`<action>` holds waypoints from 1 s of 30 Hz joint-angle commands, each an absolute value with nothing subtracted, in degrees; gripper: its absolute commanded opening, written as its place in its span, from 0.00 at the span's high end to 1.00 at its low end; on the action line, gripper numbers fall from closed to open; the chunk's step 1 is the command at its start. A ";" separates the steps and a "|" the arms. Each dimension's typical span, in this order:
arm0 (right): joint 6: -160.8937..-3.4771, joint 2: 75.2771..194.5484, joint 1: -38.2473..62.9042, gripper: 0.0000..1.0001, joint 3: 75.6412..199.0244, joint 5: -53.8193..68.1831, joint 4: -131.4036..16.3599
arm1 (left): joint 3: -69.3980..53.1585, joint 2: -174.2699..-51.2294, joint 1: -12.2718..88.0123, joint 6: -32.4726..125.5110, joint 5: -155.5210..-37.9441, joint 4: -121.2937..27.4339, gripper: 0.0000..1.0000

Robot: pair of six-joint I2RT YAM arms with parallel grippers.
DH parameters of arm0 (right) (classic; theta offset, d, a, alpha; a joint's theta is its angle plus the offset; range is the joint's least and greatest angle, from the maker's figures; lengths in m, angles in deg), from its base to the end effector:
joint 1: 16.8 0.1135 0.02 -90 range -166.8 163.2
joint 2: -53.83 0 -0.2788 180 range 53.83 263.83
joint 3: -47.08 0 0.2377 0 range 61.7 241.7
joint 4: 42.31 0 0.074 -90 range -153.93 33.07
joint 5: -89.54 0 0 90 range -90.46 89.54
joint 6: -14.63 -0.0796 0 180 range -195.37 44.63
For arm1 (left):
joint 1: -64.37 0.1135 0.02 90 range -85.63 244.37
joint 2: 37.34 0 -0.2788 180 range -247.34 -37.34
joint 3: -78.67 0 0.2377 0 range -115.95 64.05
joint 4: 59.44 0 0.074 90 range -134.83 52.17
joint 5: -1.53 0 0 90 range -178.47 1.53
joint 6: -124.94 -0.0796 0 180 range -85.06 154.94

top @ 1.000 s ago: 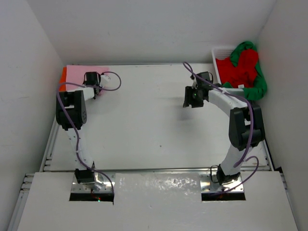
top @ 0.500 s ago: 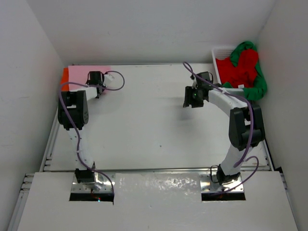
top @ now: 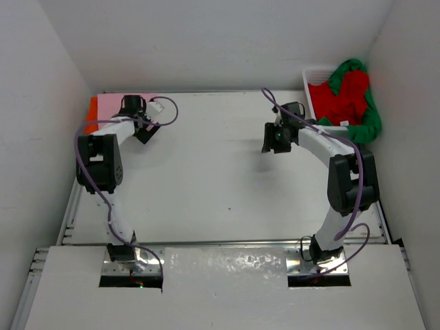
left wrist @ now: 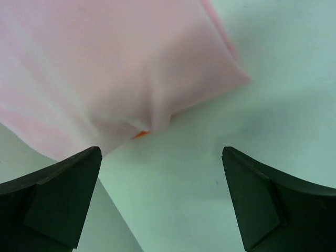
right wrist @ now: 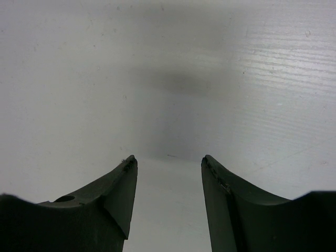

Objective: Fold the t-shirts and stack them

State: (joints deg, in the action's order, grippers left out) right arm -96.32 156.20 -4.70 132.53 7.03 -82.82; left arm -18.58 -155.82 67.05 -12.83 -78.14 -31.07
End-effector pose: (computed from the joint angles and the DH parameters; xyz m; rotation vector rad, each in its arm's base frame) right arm 0.3786 0.0918 0.1878 0.1515 2.6034 0.3803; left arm 0.4720 0.0364 0.1565 0.8861 2.3524 0.5994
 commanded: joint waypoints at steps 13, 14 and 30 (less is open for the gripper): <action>-97.78 153.68 -4.49 0.49 134.39 8.33 -80.66 | -39.73 -152.27 76.94 4.88 -101.75 -14.25 0.62; -97.78 153.41 -4.49 0.49 134.12 8.24 -80.48 | -40.53 -153.61 76.68 4.88 -101.39 -13.72 0.80; -98.57 148.67 -5.64 0.49 125.78 8.77 -80.40 | -22.13 -146.87 70.62 5.15 -94.54 -13.98 0.98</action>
